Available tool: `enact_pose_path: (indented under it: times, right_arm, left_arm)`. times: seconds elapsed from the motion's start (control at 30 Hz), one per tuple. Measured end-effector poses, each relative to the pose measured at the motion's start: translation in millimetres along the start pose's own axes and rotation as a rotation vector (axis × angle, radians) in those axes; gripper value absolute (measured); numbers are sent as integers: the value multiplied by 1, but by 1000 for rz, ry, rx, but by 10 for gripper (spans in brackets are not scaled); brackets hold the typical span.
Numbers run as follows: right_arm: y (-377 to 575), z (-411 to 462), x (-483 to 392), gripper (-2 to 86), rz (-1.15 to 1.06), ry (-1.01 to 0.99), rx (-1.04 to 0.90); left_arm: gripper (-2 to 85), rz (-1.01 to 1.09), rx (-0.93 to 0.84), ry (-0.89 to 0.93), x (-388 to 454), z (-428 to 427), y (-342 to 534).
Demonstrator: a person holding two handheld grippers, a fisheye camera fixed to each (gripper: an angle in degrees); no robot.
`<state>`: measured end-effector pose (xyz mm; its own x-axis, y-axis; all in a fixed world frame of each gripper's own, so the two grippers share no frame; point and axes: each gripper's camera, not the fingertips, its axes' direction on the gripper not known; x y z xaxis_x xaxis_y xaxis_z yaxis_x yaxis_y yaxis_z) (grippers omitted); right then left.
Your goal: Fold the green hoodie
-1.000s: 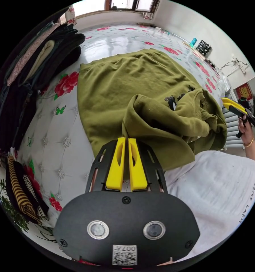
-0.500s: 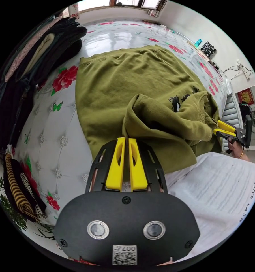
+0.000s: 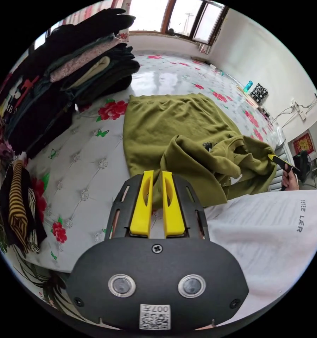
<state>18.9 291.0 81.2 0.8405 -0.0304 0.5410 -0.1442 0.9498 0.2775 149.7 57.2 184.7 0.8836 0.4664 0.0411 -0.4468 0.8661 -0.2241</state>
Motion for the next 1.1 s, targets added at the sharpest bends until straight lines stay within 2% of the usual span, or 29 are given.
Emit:
enact_pose_path:
  times: [0.17,0.37,0.43,0.5,0.57,0.63,0.7,0.83,0.87,0.93,1.0,1.1]
  right_arm:
    - [23,2,-10,32,20,-13,0]
    - [46,-1,-35,27,-6,-7,-11]
    - [53,-10,-43,24,-9,-9,12]
    - [61,-40,-53,19,3,-16,106]
    - [65,-76,-62,17,-1,-69,226]
    - [67,-115,-80,15,-37,-92,345]
    - [72,-174,-112,12,-102,-101,519]
    - [91,-268,-166,10,-237,-172,785]
    - [102,-299,-190,9,-309,-157,881]
    - [121,-339,-227,9,-430,-103,1017]
    - [139,-375,-266,9,-561,-51,1159]
    - [128,-391,-301,9,-649,-44,1227]
  left_arm:
    - [83,16,63,85,13,-15,33]
    - [121,87,-153,93,33,74,-6]
    - [88,73,-244,82,27,103,-15]
    - [57,32,-221,114,18,91,-13]
    - [49,39,-66,211,10,49,-1]
    - [42,72,194,356,-4,-28,32]
    - [38,107,393,418,-15,-91,62]
    - [25,202,717,443,-22,-220,122]
    - [24,226,774,464,-20,-238,131]
    - [25,333,1009,485,-9,-303,168]
    - [27,397,1161,443,1,-342,194]
    - [31,403,1303,351,13,-382,215]
